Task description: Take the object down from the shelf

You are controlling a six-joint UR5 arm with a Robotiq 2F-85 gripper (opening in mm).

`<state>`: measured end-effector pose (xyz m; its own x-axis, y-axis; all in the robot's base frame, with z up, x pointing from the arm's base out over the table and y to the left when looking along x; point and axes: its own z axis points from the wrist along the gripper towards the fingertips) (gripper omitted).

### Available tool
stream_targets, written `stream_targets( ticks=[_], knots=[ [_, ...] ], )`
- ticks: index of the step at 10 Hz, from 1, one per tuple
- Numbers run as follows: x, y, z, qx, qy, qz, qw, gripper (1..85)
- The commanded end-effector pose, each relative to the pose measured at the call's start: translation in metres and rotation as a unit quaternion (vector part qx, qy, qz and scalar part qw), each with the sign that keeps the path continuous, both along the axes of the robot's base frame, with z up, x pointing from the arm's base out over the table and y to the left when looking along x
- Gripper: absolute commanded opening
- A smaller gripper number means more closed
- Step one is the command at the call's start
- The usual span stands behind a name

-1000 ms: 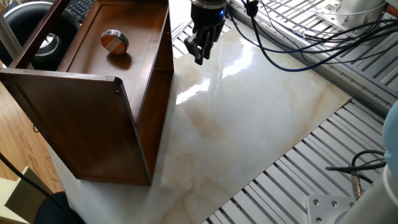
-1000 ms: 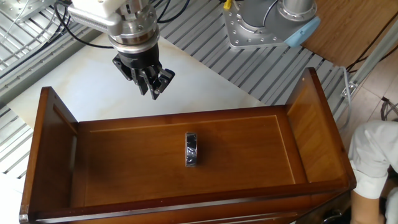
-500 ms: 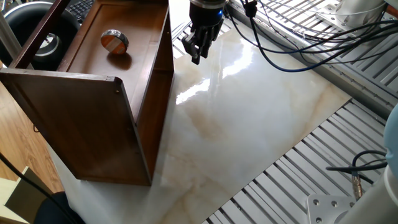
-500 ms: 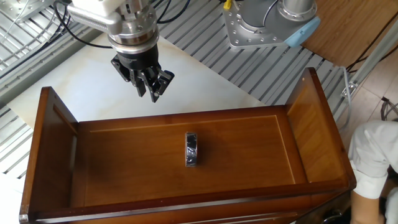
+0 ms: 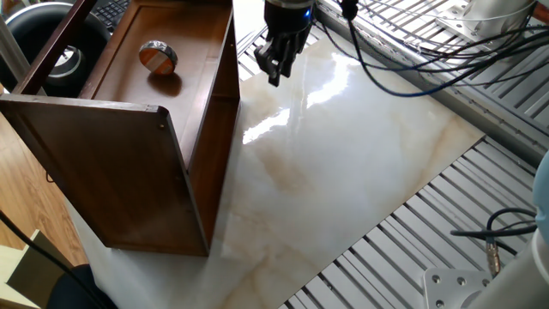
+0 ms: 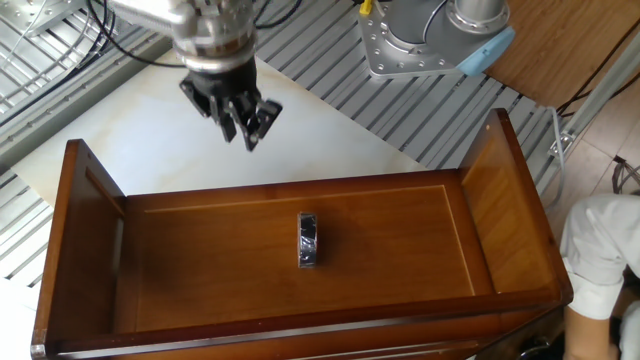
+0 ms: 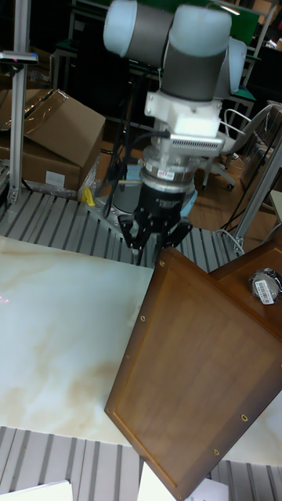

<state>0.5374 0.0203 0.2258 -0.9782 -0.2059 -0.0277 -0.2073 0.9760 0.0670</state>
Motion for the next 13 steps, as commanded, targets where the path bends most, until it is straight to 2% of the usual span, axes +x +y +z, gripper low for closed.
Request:
stream_targets(
  ticks=[1,5,7,8,9,11,13],
  knots=[
    [-0.009,0.000,0.025,0.004,0.003,0.020,0.9998,35.7],
    [-0.001,-0.005,0.025,-0.007,-0.012,0.035,0.9993,35.7],
    [-0.003,-0.001,0.025,0.001,-0.010,0.033,0.9994,35.7],
    [-0.007,0.006,0.030,0.007,-0.002,0.029,0.9995,36.3],
    [-0.013,0.013,0.045,-0.002,0.006,0.029,0.9996,36.3],
    [-0.015,0.022,0.071,-0.024,0.013,0.033,0.9991,36.3],
    [-0.012,0.027,0.077,-0.016,0.008,0.051,0.9986,36.3]
  ],
)
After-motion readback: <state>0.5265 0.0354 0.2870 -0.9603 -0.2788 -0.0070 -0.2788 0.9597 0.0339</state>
